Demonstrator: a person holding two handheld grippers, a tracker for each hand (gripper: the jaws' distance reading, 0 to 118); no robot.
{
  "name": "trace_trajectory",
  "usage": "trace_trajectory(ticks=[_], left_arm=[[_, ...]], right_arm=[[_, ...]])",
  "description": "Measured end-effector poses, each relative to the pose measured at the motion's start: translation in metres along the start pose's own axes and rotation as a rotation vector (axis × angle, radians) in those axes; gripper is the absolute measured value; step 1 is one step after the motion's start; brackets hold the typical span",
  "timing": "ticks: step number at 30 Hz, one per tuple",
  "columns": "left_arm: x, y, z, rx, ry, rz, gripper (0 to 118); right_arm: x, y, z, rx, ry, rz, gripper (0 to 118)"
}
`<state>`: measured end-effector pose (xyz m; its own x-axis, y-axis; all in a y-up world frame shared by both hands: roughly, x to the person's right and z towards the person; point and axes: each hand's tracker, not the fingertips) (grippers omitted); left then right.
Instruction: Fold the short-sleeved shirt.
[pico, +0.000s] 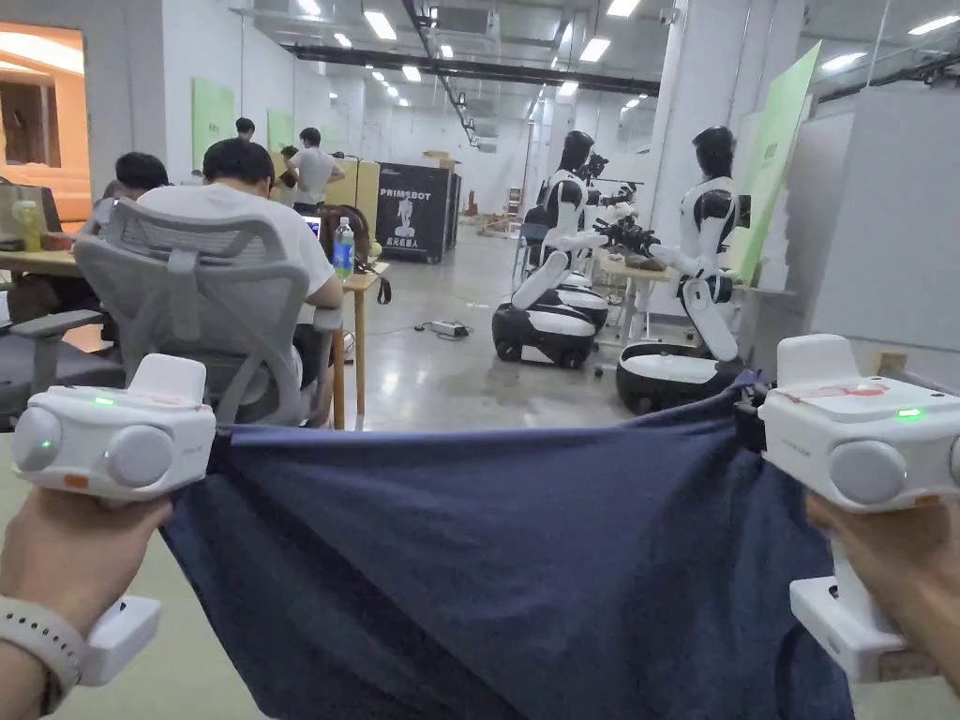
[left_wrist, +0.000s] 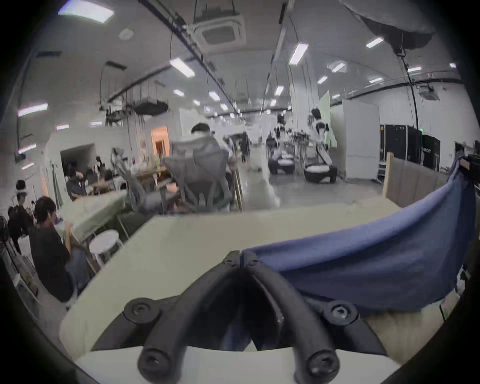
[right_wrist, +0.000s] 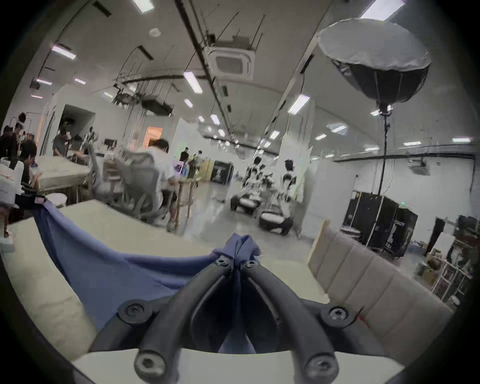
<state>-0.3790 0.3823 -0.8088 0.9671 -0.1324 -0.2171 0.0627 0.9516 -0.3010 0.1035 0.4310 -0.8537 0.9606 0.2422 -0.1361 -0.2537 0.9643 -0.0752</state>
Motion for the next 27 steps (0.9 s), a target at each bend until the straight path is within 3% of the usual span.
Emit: trace_trajectory(ticks=[4, 9, 13, 17, 22, 27], left_arm=[[0.009, 0.077, -0.004, 0.128, 0.055, -0.033, 0], [-0.001, 0.151, -0.011, 0.201, 0.093, -0.028, 0], [-0.006, 0.183, -0.011, 0.235, 0.093, -0.013, 0], [-0.003, 0.167, -0.027, 0.214, 0.107, -0.045, 0], [0.005, 0.079, -0.072, 0.022, 0.1, -0.059, 0], [0.012, 0.02, -0.054, -0.053, 0.064, -0.056, 0]], right_arm=[[0.013, 0.06, -0.007, 0.121, -0.049, -0.044, 3], [0.022, 0.123, -0.02, 0.201, -0.071, -0.044, 3], [0.023, 0.146, -0.028, 0.249, -0.068, -0.089, 3], [0.015, 0.126, -0.044, 0.235, -0.065, -0.091, 3], [0.0, 0.04, -0.069, 0.086, -0.023, -0.103, 3], [0.004, -0.019, -0.061, -0.019, 0.006, -0.137, 3]])
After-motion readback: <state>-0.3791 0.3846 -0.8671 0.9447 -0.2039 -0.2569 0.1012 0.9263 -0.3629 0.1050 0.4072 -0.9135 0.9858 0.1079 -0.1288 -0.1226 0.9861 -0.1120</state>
